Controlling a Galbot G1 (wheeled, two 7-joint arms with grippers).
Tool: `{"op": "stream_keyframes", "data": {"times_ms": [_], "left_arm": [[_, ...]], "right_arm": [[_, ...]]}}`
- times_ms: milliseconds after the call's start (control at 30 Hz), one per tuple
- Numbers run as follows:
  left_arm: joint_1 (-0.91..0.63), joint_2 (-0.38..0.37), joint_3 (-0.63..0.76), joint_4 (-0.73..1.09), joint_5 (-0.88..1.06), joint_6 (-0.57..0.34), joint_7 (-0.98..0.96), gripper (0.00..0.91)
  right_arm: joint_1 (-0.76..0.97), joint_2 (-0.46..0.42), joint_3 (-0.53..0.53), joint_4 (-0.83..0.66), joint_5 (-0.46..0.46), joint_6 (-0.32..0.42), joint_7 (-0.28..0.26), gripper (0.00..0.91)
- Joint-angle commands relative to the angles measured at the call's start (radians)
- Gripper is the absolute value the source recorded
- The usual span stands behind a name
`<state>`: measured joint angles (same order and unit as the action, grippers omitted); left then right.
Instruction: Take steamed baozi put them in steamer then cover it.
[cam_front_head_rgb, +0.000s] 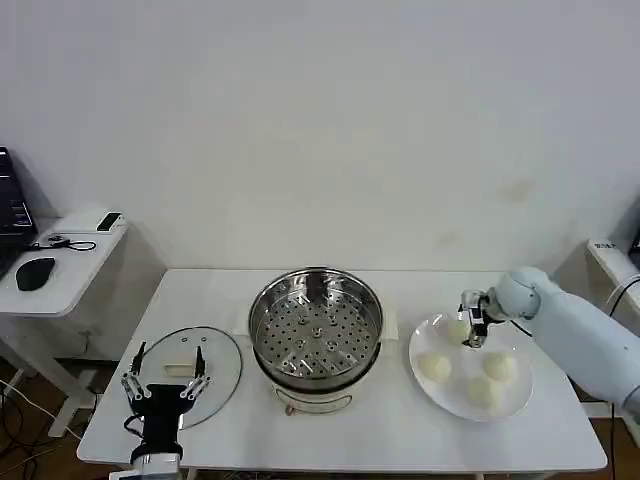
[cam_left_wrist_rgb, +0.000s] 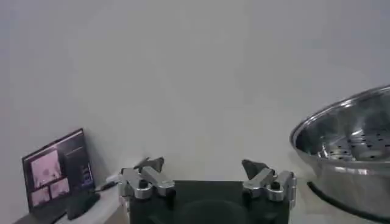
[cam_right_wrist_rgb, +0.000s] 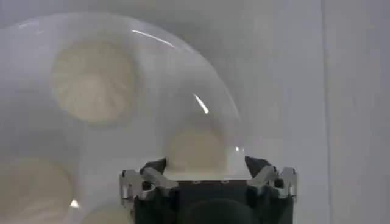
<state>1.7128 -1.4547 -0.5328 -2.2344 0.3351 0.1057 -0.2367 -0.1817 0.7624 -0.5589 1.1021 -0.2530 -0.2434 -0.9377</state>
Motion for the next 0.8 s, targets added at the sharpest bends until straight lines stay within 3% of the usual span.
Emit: {"op": "stream_keyframes", "data": {"times_ms": [33, 300, 600, 800], "left_arm": [[0.005, -0.001, 0.003, 0.001, 0.003, -0.001, 0.0, 0.907], [0.005, -0.002, 0.004, -0.002, 0.004, -0.001, -0.002, 0.907], [0.006, -0.001, 0.007, -0.001, 0.003, 0.0, -0.001, 0.907], [0.011, 0.003, 0.01, 0.004, 0.0, 0.002, -0.004, 0.907]], "right_arm": [[0.014, 0.029, -0.018, -0.033, -0.003, -0.019, 0.003, 0.665], [0.013, 0.021, -0.024, -0.028, -0.003, -0.023, -0.009, 0.453], [0.063, -0.032, -0.047, 0.013, 0.018, 0.025, -0.046, 0.464], [0.192, -0.094, -0.136, 0.091, 0.113, 0.043, -0.055, 0.464]]}}
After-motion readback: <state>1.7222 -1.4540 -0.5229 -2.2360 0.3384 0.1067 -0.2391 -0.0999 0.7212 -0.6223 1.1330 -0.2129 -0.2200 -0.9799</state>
